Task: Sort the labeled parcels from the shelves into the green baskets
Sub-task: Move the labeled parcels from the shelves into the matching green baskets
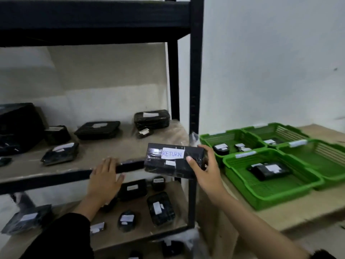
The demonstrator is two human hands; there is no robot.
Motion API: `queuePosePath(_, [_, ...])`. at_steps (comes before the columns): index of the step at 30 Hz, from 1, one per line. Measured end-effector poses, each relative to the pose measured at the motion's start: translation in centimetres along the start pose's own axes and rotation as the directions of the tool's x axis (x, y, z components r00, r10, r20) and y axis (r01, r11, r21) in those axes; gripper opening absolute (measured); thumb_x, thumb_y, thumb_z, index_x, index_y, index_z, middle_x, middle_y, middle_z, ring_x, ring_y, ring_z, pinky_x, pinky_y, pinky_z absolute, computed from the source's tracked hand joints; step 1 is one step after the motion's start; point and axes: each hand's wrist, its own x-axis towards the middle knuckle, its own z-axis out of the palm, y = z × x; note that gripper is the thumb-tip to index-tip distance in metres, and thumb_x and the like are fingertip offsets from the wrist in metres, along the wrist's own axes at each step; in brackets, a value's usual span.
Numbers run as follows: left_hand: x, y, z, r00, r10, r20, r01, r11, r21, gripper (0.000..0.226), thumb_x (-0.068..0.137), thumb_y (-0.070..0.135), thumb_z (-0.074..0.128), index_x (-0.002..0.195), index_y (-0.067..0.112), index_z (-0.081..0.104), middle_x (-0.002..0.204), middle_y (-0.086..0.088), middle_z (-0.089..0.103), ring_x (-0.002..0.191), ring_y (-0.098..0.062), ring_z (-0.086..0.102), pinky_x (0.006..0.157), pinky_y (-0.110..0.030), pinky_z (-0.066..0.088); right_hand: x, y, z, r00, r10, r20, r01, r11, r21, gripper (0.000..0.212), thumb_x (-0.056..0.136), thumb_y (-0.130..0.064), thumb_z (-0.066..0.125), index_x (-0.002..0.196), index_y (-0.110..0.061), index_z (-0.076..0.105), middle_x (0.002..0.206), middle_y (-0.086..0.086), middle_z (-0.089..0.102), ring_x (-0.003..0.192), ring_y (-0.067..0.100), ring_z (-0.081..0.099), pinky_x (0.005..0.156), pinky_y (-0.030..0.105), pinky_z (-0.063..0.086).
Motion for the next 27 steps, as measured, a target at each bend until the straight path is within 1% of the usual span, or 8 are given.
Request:
queuePosePath(3, [-3.6,2.5,-1.0,0.998,-0.025,0.066,0.033,0.991,-0.126,0.064,0.095,0.040,0.042,0.147,0.010,0.021,0.155,-0.010,0.022,0.140,-0.028,0.027,0.111,-0.042,0.030,-2.8,-0.5,-4.6,0.998,0.045,-0.039,-0.045,0.999,-0.019,0.037,0.084,-0.028,0.069,0.111,-0.043,0.048,0.111,-0.005,0.063,0.102,0.010,0.063,0.094,0.039,0.051])
queuePosePath(8, [-8.9,8.1,-0.8,0.985,0.078,0.156,-0.042,0.974,-0.225,0.058,0.094,0.042,0.043,0.142,0.012,0.028,0.147,-0.010,0.034,0.130,-0.028,0.041,0.105,-0.043,0.038,-5.4,-0.6,-11.0,0.991,0.117,-0.060,-0.119,0.992,-0.032,0.041,0.081,-0.038,0.070,0.113,-0.049,0.047,0.112,-0.007,0.063,0.104,0.015,0.063,0.093,0.046,0.051])
queuePosePath(12, [-9.9,13.5,-0.1,0.958,0.100,0.268,-0.012,0.950,-0.313,0.055,0.095,0.042,0.042,0.140,0.015,0.030,0.143,-0.008,0.035,0.128,-0.025,0.042,0.102,-0.038,0.039,-5.7,-0.2,-15.9,0.988,0.142,-0.063,-0.144,0.989,-0.017,0.037,0.084,-0.028,0.069,0.106,-0.049,0.046,0.111,-0.006,0.062,0.098,0.008,0.063,0.085,0.034,0.055])
queuePosePath(14, [-9.4,17.0,0.3,0.952,0.126,0.279,-0.018,0.933,-0.359,0.052,0.095,0.041,0.044,0.139,0.016,0.032,0.140,-0.007,0.038,0.126,-0.023,0.043,0.101,-0.035,0.039,-5.2,0.1,-18.9,0.985,0.155,-0.076,-0.157,0.987,-0.026,0.037,0.085,-0.027,0.069,0.107,-0.045,0.046,0.109,-0.005,0.062,0.094,0.005,0.063,0.080,0.029,0.055])
queuePosePath(17, [-8.0,23.0,1.2,0.948,0.190,0.255,-0.053,0.885,-0.462,0.045,0.094,0.038,0.048,0.132,0.017,0.040,0.134,-0.005,0.045,0.122,-0.018,0.046,0.098,-0.027,0.039,-4.3,1.1,-24.1,0.979,0.184,-0.083,-0.190,0.979,-0.072,0.039,0.083,-0.031,0.069,0.114,-0.039,0.048,0.110,-0.007,0.062,0.100,0.010,0.062,0.089,0.038,0.053])
queuePosePath(21, [-7.0,32.1,3.0,0.943,0.200,0.265,-0.027,0.842,-0.539,0.045,0.093,0.039,0.048,0.131,0.016,0.041,0.126,-0.009,0.049,0.113,-0.023,0.050,0.091,-0.030,0.042,-3.1,2.4,-31.9,0.976,0.206,-0.072,-0.215,0.965,-0.152,0.044,0.084,-0.032,0.068,0.121,-0.034,0.046,0.113,-0.011,0.058,0.102,0.007,0.060,0.090,0.035,0.050])
queuePosePath(23, [-7.2,36.5,3.9,0.941,0.207,0.267,-0.012,0.811,-0.585,0.043,0.093,0.036,0.050,0.129,0.014,0.042,0.125,-0.011,0.049,0.114,-0.024,0.049,0.087,-0.028,0.039,-2.4,3.4,-35.7,0.970,0.229,-0.087,-0.242,0.951,-0.190,0.047,0.083,-0.031,0.069,0.123,-0.031,0.043,0.115,-0.007,0.058,0.102,0.009,0.060,0.089,0.032,0.049])
queuePosePath(27, [-7.7,42.7,5.8,0.937,0.223,0.268,-0.013,0.790,-0.613,0.038,0.093,0.031,0.051,0.125,0.013,0.045,0.122,-0.005,0.050,0.116,-0.020,0.049,0.092,-0.027,0.039,-0.2,5.4,-41.5,0.925,0.339,-0.170,-0.372,0.899,-0.230,0.053,0.079,-0.035,0.073,0.117,-0.024,0.038,0.108,0.005,0.062,0.094,0.020,0.064,0.082,0.039,0.054])
